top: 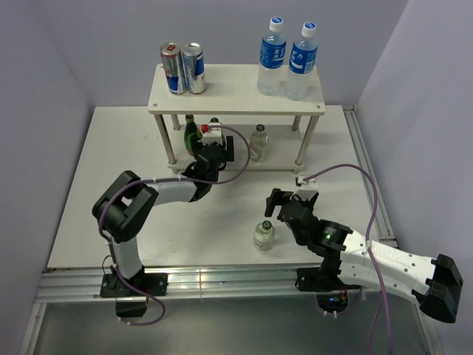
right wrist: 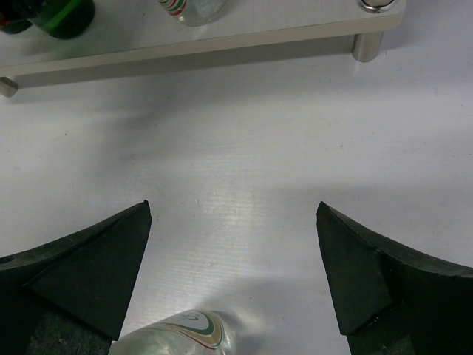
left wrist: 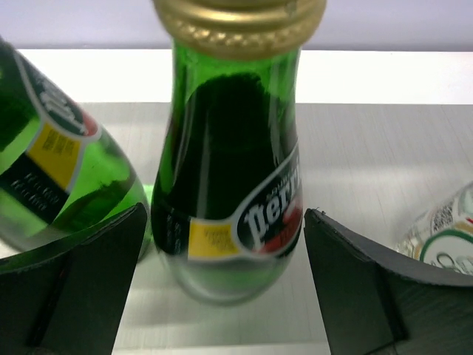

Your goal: Place and organize the beverage onto the shelf

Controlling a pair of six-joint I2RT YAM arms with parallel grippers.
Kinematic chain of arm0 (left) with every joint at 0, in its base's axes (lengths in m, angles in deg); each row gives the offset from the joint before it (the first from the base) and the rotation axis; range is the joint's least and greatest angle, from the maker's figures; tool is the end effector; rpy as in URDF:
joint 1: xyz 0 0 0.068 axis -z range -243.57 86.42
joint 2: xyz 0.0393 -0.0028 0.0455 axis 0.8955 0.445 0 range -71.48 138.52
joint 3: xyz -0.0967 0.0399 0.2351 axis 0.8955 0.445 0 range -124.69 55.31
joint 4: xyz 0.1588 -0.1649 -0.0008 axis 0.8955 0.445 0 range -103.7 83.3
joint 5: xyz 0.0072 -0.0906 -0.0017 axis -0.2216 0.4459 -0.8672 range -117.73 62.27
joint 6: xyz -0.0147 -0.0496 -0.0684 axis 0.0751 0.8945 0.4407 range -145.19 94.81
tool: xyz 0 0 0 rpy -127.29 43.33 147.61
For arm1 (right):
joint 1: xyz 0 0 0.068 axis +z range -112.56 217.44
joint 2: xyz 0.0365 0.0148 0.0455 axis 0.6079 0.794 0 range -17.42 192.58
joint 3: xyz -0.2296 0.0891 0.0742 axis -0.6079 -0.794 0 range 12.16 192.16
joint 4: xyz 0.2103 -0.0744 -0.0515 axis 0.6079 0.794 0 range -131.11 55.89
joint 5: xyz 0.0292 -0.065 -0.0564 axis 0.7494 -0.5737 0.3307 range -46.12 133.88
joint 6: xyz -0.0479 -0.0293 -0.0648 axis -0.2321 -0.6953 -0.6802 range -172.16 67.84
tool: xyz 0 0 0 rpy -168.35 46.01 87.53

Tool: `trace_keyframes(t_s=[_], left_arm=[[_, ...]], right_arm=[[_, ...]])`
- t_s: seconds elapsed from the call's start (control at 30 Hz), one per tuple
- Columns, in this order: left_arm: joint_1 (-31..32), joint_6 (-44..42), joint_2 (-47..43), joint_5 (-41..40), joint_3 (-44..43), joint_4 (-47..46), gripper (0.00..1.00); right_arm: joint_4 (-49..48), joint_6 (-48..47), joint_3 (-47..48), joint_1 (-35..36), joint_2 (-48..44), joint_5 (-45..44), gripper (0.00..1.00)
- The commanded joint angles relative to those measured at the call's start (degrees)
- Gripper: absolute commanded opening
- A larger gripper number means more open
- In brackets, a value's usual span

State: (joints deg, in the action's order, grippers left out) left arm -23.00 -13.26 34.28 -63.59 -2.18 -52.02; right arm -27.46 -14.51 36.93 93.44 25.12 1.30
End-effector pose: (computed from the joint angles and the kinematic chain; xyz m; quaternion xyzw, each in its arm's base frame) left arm 0.3366 -0.2299 0.2121 -0.0116 0.7549 -0.0592 0.6531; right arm 0.1353 0.1092 0.2065 0.0457 0.8306 0.1157 0.5429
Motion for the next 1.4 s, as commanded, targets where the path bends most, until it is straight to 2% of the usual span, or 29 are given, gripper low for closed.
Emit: trace_keyframes(t_s=[0.0,0.17,0.57,0.7,0.93,1.03,1.07,1.1,1.13,1.17,1.2,1.23,1.27,1.3,1.37], left_arm=[[0.55,1.52,-4.5,-1.23,1.68,-2.1,0.95],[1.96,2.23,-7.31,-2.37,3.79,-0.79,0.99],[7.41,5.12,-18.29,-6.59,12.22,5.01,0.99],[10.04,6.36,-25.75,-7.91,14.16,12.11,0.99],[10.75,7.85,-41.39,-5.89,14.43,24.95,0.99],[10.75,6.54,-46.68,-7.21,12.06,31.46,0.99],[10.75,6.1,-47.65,-7.65,10.84,33.82,0.99],[11.01,6.53,-48.53,-11.39,10.65,34.02,0.99],[12.32,6.53,-50.28,-11.17,10.65,33.93,0.99],[12.68,7.06,-50.9,-9.95,10.39,34.8,0.99],[12.68,7.76,-51.69,-8.46,9.95,35.59,0.99],[12.68,9.07,-51.88,-8.09,8.64,36.73,0.99],[12.68,9.69,-52.05,-8.18,7.84,37.96,0.99],[12.68,10.31,-52.4,-8.79,7.05,41.54,0.99],[12.68,12.67,-52.49,-10.28,3.99,45.16,0.99]], right_arm=[[-1.35,0.67,0.01,0.33,-0.36,-2.15,1.0],[-1.26,0.85,-0.08,0.42,-0.62,-2.32,1.0],[-1.17,1.02,-0.25,0.51,-1.23,-2.76,1.0],[-0.82,1.64,-0.6,0.68,-2.2,-3.81,1.0],[2.43,4.18,-0.43,2.96,-5.98,-9.17,1.0],[12.86,11.46,4.83,8.31,-6.16,-19.43,1.0],[21.16,14.44,8.67,12.85,-5.37,-22.25,1.0],[25.77,17.69,10.89,15.16,-4.41,-27.32,1.0],[31.21,27.03,13.17,17.36,-3.18,-28.94,1.0],[42.05,31.91,18.33,20.86,0.31,-30.0,1.0],[47.73,42.14,20.99,22.11,2.7,-30.44,1.0],[57.18,46.77,25.98,23.34,7.85,-30.19,1.0],[61.28,50.21,28.29,24.84,10.69,-29.75,1.0],[66.02,59.2,30.4,28.51,13.68,-29.05,1.0],[69.23,58.68,34.79,33.27,21.68,-27.56,1.0]])
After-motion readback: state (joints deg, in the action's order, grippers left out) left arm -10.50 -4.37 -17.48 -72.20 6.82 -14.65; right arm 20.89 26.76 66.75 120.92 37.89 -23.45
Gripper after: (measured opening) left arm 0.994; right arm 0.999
